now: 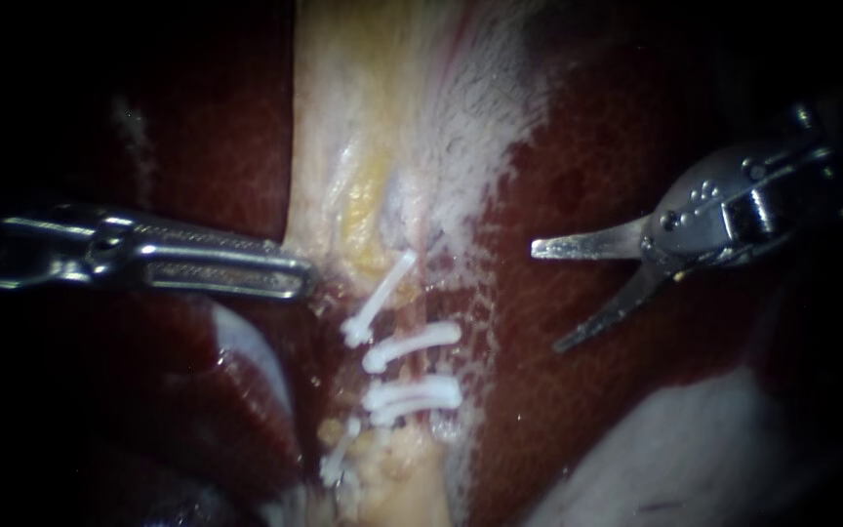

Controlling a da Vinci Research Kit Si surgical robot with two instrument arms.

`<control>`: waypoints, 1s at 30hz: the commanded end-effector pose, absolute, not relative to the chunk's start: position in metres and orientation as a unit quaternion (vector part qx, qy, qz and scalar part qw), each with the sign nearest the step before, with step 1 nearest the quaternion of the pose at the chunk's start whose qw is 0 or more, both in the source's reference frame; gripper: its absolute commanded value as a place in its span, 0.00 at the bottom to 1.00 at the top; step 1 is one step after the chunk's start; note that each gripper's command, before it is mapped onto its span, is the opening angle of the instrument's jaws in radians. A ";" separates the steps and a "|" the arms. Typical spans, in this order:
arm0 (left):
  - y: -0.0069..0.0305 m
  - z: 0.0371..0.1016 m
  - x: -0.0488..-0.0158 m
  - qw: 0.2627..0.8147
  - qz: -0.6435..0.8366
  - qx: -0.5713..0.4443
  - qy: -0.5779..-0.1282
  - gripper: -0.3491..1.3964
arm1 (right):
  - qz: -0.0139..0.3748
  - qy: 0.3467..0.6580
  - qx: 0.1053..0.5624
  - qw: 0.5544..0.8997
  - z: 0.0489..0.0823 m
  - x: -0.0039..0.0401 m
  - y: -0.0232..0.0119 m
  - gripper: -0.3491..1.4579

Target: Go to the cutting position right tube

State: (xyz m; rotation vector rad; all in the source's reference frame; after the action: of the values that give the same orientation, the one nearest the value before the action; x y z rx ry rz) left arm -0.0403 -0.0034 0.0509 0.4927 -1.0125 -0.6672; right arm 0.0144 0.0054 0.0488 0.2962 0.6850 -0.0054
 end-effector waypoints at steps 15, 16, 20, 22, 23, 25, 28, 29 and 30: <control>0.0007 0.0455 -0.0372 0.787 -0.321 0.222 -0.477 0.00 | 0.052 0.321 0.273 0.905 0.0542 0.0156 0.0008 0.84; 0.0008 0.0449 -0.0370 0.787 -0.320 0.220 -0.479 0.00 | 0.054 0.319 0.279 0.904 0.0545 0.0158 0.0005 0.81; 0.0013 0.0427 -0.0369 0.785 -0.320 0.215 -0.486 0.00 | 0.064 0.320 0.306 0.895 0.0553 0.0169 -0.0004 0.69; 0.0012 0.0419 -0.0370 0.784 -0.319 0.214 -0.488 0.00 | 0.071 0.325 0.316 0.888 0.0555 0.0174 -0.0007 0.64; 0.0012 0.0416 -0.0370 0.784 -0.318 0.212 -0.489 0.00 | 0.074 0.328 0.322 0.885 0.0556 0.0176 -0.0008 0.61; 0.0010 0.0412 -0.0372 0.784 -0.318 0.212 -0.489 0.00 | 0.080 0.330 0.334 0.879 0.0557 0.0182 -0.0009 0.54; 0.0009 0.0408 -0.0373 0.784 -0.319 0.211 -0.488 0.00 | 0.086 0.330 0.350 0.872 0.0560 0.0188 -0.0009 0.50; 0.0009 0.0408 -0.0373 0.784 -0.319 0.211 -0.488 0.00 | 0.087 0.330 0.352 0.872 0.0561 0.0190 -0.0010 0.47; 0.0009 0.0407 -0.0373 0.784 -0.319 0.211 -0.488 0.00 | 0.088 0.331 0.353 0.871 0.0562 0.0192 -0.0010 0.46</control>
State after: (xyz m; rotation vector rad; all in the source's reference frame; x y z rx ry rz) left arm -0.0373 0.0009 0.0407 0.4558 -1.0538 -0.6889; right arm 0.0194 -0.0011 0.0563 0.7425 0.6905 0.1888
